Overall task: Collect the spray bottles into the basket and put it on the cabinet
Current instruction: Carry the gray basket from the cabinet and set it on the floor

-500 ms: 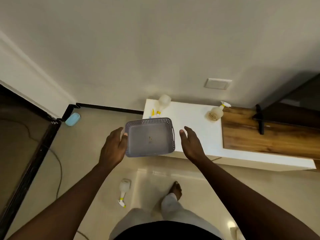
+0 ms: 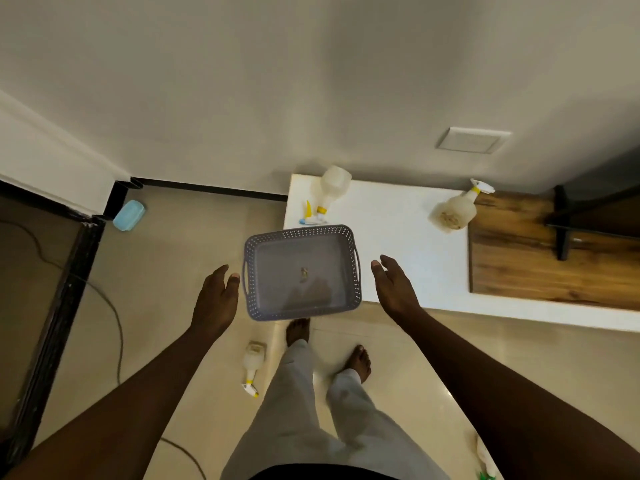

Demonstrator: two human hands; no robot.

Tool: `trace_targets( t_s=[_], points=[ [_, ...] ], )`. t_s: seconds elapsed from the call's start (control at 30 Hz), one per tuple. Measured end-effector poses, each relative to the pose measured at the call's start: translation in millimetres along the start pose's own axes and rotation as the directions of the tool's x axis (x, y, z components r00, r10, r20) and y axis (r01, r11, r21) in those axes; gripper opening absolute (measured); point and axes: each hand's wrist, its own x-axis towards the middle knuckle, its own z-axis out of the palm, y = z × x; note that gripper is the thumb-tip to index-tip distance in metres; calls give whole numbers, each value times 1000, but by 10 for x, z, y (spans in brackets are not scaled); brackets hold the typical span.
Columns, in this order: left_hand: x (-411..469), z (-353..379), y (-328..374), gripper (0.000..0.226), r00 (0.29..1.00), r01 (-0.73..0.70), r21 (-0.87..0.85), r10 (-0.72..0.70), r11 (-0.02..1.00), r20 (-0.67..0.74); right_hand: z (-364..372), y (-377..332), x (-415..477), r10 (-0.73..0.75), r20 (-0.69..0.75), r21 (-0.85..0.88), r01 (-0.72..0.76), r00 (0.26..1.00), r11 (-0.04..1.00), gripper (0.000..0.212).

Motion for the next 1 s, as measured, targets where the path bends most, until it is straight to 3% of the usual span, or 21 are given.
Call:
trace_targets(
  t_s=[0.23,0.4,0.53,0.63,0.73,0.83,1.0],
  points=[
    [748,222,-93,52,969,236,-178,-217,955,120,377,120,650,133,37,4,-133,990,991,63],
    [1089,466,-164,62,872,475,-276,-405,836,273,631,191,1005,214,60,35,-216,975,976,67],
    [1185,599,-222,48,798,590,-341,-466,732,381,778,225,1119,287,80,137,-296,954,945,60],
    [1202,571,-227,31,780,615,-368,-469,697,415,853,229,1151,308,75,185,-316,949,930,28],
    [1223,519,-268,35,779,618,-402,-460,675,425,866,230,1126,333,60,226,-338,941,914,31],
    [1228,451,-263,20,782,609,-405,-432,682,449,838,229,1010,361,33,281,-355,932,892,28],
    [1092,324,-15,28,856,496,-425,-346,757,383,728,257,651,380,-12,376,-348,925,859,26]
  ],
)
